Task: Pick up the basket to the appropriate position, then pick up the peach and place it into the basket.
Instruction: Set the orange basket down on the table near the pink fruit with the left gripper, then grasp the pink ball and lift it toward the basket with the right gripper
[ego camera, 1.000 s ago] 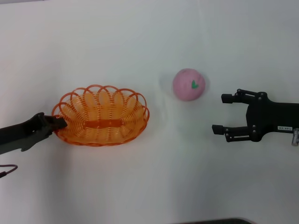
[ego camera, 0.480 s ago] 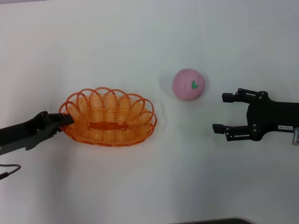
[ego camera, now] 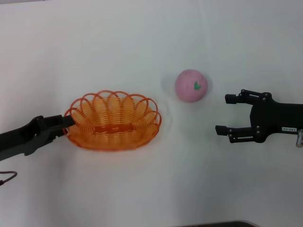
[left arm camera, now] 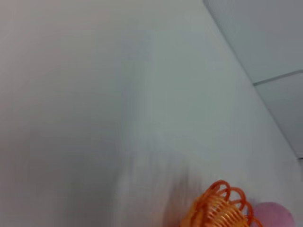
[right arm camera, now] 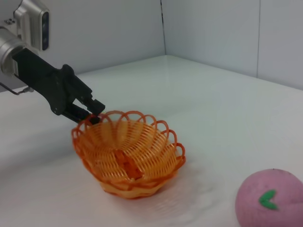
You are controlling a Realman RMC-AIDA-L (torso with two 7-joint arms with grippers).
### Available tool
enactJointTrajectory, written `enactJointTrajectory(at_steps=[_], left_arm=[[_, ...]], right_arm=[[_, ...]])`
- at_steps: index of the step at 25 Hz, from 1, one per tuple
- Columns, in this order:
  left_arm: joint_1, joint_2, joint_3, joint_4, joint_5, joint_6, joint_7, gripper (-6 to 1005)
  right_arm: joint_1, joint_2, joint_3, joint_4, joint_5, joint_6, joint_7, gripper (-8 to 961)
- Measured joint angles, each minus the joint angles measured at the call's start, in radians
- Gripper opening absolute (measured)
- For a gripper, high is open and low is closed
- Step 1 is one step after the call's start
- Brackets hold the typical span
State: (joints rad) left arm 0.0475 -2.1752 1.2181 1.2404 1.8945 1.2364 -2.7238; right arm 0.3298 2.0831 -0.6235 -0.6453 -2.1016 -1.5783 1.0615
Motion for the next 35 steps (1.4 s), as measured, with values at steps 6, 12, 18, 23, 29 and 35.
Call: enactJointTrajectory(at_steps=[6,12,18,23,29,35], left_arm=[[-0.014,0.000,-0.018,-0.038,-0.024,0.022,0.040,379],[-0.060,0.004,-0.144,-0.072,-0.032,0.064,0.102,396],[-0.124,0.013,-0.326,-0.086,0.011,0.144,0.187,396],[-0.176,0.022,-0.436,-0.136,0.004,0.264,0.425,397],[-0.230,0.023,-0.546,-0.241,-0.003,0.423,0.809,398],[-0.223,0.013,-0.542,-0.294,0.007,0.533,1.235,428]], right_arm=[[0.001,0.000,-0.002,0.000,0.000,0.004,0.000,947],[0.003,0.000,-0.007,0.008,0.000,0.017,0.000,947],[0.003,0.000,-0.007,0.009,0.000,0.023,0.000,947],[0.004,0.001,-0.007,0.009,0.000,0.024,0.000,947],[0.007,0.002,-0.008,0.010,0.000,0.026,0.000,947],[0.011,0.002,0.000,0.010,0.001,0.026,0.000,947]])
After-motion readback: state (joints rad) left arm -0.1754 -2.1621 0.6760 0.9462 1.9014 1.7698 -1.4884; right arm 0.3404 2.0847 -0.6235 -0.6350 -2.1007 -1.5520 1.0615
